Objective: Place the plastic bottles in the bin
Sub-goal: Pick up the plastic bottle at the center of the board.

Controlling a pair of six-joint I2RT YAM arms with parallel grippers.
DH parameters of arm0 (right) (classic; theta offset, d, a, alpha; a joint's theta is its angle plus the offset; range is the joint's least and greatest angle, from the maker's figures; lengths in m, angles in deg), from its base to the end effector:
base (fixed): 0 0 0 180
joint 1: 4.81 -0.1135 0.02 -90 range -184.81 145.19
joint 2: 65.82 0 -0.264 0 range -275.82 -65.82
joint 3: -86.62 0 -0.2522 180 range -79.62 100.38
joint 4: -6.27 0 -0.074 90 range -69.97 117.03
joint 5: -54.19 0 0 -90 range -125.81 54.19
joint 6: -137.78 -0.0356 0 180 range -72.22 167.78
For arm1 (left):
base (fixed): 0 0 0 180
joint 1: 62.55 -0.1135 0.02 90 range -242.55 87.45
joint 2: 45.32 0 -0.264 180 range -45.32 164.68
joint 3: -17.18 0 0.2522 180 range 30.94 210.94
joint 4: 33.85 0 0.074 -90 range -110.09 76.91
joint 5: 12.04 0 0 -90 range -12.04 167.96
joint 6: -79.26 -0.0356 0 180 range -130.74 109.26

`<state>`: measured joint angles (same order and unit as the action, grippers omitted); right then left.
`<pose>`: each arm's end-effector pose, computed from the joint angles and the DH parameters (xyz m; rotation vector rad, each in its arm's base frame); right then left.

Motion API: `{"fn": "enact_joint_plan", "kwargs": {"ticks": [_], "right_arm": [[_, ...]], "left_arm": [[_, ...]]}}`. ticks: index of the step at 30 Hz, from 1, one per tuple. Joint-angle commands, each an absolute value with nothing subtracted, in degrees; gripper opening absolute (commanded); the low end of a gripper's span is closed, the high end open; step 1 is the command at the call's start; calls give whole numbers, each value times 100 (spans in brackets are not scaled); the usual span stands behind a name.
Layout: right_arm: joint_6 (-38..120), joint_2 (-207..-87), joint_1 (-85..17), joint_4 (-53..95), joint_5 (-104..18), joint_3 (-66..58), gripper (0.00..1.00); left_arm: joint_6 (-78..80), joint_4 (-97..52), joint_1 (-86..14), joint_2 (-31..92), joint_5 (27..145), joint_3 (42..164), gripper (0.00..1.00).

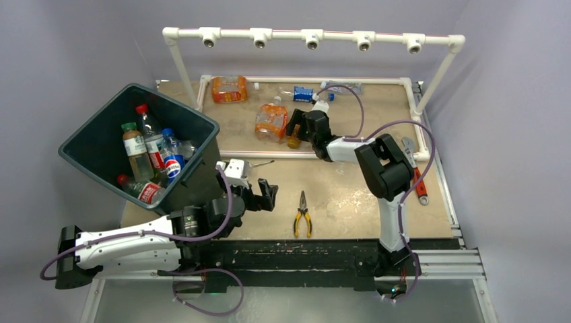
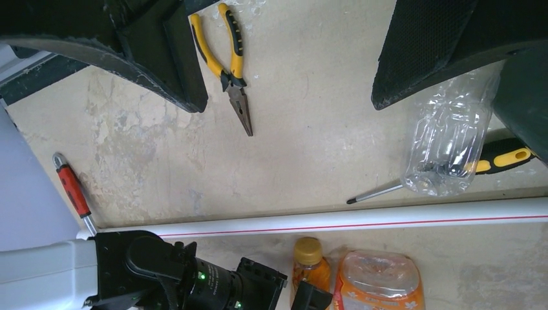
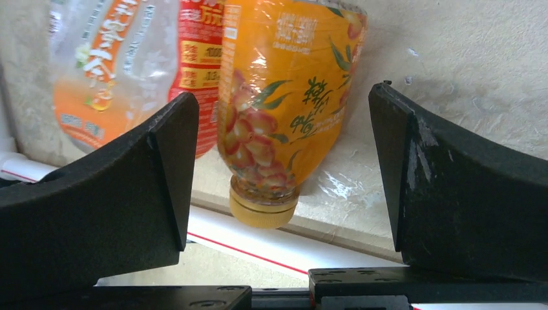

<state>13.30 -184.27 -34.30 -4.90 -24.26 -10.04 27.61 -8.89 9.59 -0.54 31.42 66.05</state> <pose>0.3966 0.2161 0.1564 0.2199 2.0055 0.5206 0.0786 -0.1598 0.2824 0.0127 1.8563 -0.5711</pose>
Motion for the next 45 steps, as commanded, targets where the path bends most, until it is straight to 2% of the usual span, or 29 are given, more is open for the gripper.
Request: {"fn": "enact_joint_plan", "kwargs": {"ticks": [1,7,14,17,23,26,32,39,42,45], "right_arm": [[1605,-18546,-3399,-201,-2177,-519,93],[1699,-18778,-3361,113,-2036,-245,88],[1772,-18794,-3292,109,-2126,-316,76],[1780,-18781,-3292,57,-2157,-380,69],[1776,-18596,-3285,-58,-2207,-549,48],[1710,-18291,-3286,-228,-2223,-771,42],[1313,-17016,-3290,-782,-2321,-1697,35],[382,-14809,-3421,-2587,-3025,-4324,25],[217,-13702,-3694,-3206,-3311,-5181,24],[192,-12678,-4399,-3266,-2952,-5822,23]], "left_arm": [[2733,-1004,987,-119,3091,6540,99],[2829,-921,987,-128,3090,6530,99],[2984,-893,987,-139,3135,6489,99],[3040,-913,987,-97,3183,6516,99],[3122,-964,987,18,3233,6557,98],[3157,-995,987,85,3244,6577,98],[3175,-1140,987,279,3235,6703,98],[3183,-1643,988,612,3288,6816,99],[2821,-2474,988,766,3688,6679,99],[2374,-3694,995,763,4242,6299,99]]}}
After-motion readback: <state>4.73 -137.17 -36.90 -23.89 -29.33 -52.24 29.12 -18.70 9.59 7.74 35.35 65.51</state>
